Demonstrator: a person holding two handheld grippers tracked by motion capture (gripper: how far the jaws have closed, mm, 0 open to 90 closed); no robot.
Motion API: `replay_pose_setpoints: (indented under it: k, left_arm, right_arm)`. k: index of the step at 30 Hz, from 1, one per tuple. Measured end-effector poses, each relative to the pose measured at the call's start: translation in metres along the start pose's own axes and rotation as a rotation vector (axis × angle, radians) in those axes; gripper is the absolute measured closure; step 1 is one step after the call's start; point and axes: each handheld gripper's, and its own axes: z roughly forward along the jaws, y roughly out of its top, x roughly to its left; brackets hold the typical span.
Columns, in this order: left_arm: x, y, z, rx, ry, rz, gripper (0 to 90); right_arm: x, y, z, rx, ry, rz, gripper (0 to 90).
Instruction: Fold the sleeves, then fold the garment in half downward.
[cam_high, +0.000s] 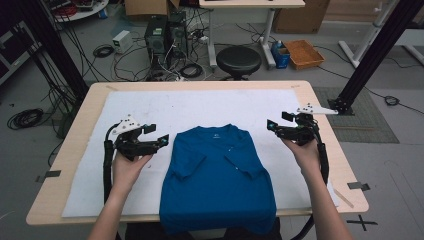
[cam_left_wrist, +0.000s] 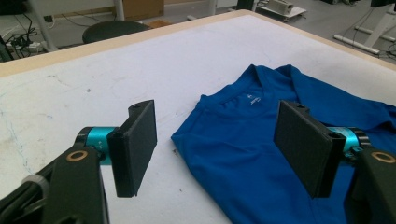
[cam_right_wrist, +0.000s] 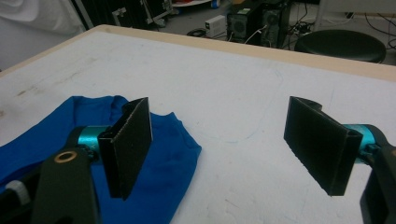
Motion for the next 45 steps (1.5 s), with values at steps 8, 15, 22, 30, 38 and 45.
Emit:
replay_pose_setpoints:
  k: [8,15,22,30,38,45]
  left_arm:
    - [0.002,-0.002,0.001,0.015,-0.002,0.001,30.2]
    - [0.000,-0.001,0.001,0.009,-0.011,0.002,30.1]
    - [0.001,-0.001,0.001,0.016,-0.014,0.001,30.2]
    - [0.001,-0.001,0.001,0.023,-0.019,-0.001,30.2]
    - [0.000,-0.001,0.003,0.023,0.011,0.006,30.4]
    - [0.009,0.004,0.017,0.044,0.031,-0.021,31.9]
  right_arm:
    - [-0.003,0.000,-0.001,-0.007,-0.002,0.012,23.3]
    - [-0.003,0.001,-0.005,-0.025,-0.003,0.013,23.3]
    - [-0.003,0.002,-0.005,-0.029,-0.008,0.012,23.3]
    - [-0.003,0.002,-0.006,-0.032,-0.006,0.013,23.3]
    - [-0.003,0.001,-0.004,-0.022,-0.004,0.016,26.4]
    - [-0.002,0.000,0.002,0.005,-0.018,0.010,35.4]
